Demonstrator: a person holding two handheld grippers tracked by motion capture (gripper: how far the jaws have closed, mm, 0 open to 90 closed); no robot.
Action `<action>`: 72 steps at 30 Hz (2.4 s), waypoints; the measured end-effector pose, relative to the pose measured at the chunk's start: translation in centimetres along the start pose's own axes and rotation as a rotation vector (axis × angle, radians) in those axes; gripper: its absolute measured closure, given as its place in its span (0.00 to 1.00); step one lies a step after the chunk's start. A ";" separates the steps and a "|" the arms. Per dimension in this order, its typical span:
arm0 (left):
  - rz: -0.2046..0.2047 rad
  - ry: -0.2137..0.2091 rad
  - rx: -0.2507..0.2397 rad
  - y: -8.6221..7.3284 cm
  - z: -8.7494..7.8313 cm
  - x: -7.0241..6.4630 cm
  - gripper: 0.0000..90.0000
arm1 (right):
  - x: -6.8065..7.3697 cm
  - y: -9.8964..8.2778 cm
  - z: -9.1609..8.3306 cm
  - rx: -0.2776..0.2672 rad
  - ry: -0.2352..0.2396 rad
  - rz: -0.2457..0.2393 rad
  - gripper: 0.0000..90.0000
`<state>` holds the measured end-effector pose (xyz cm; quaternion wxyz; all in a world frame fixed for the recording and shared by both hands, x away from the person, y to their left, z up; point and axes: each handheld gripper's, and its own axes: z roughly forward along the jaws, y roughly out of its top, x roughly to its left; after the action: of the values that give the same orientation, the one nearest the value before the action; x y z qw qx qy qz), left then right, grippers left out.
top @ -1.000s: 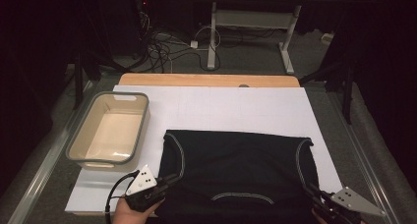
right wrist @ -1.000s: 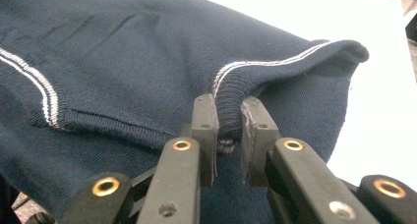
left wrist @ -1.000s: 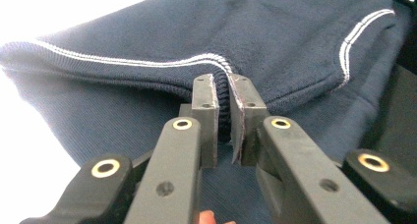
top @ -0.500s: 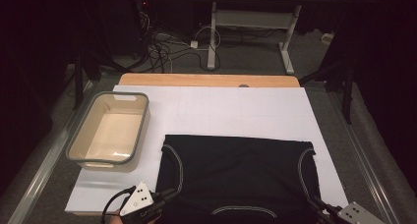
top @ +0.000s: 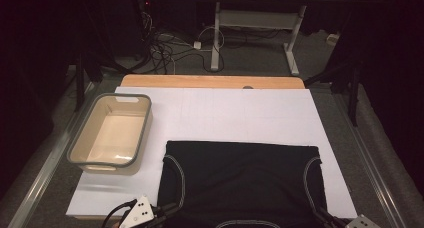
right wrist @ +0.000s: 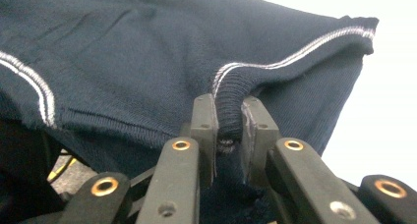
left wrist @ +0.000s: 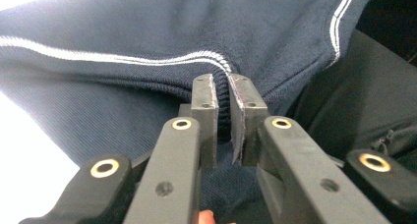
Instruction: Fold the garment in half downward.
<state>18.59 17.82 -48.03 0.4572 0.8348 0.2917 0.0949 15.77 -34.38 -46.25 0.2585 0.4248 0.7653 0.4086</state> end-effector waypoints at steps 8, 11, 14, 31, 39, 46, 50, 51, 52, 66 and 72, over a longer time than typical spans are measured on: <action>-0.033 -0.009 -0.046 -0.1 -0.1 0.6 0.70 | -0.1 0.1 0.3 -0.002 0.026 0.031 0.62; -0.046 -0.001 -0.050 -0.2 0.0 0.8 0.60 | -0.1 0.2 0.4 -0.011 0.032 0.035 0.54; -0.063 0.015 -0.056 -0.2 0.1 1.1 0.50 | -0.2 0.2 0.7 -0.017 0.044 0.044 0.43; -0.128 0.044 -0.045 -0.3 0.6 2.6 0.14 | -1.0 -0.7 2.0 -0.049 0.015 0.087 0.00; -0.127 0.052 -0.035 0.5 0.6 3.1 0.00 | -0.8 -0.6 2.2 -0.050 0.009 0.083 0.00; -0.131 0.067 -0.094 2.5 0.6 4.3 0.00 | -1.0 -0.6 2.0 -0.049 0.006 0.082 0.00; -0.125 0.078 -0.103 3.9 1.2 5.4 0.00 | -0.9 -0.7 1.9 -0.046 0.004 0.083 0.00; -0.126 0.081 -0.104 4.2 1.5 5.8 0.00 | -0.9 -0.6 1.9 -0.046 0.005 0.082 0.00; -0.130 0.082 -0.103 4.6 1.8 6.2 0.00 | -0.9 -0.6 1.9 -0.046 0.005 0.082 0.00; -0.231 0.173 0.006 6.7 7.5 11.7 0.00 | -0.8 -0.7 1.9 -0.039 0.014 0.078 0.02; -0.277 0.226 0.075 6.5 8.3 13.2 0.00 | -0.6 -0.6 2.1 -0.032 0.020 0.070 0.02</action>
<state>35.40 16.81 -48.86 0.3988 0.7871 0.4566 0.1133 17.40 -34.25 -47.90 0.2433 0.4430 0.7460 0.4337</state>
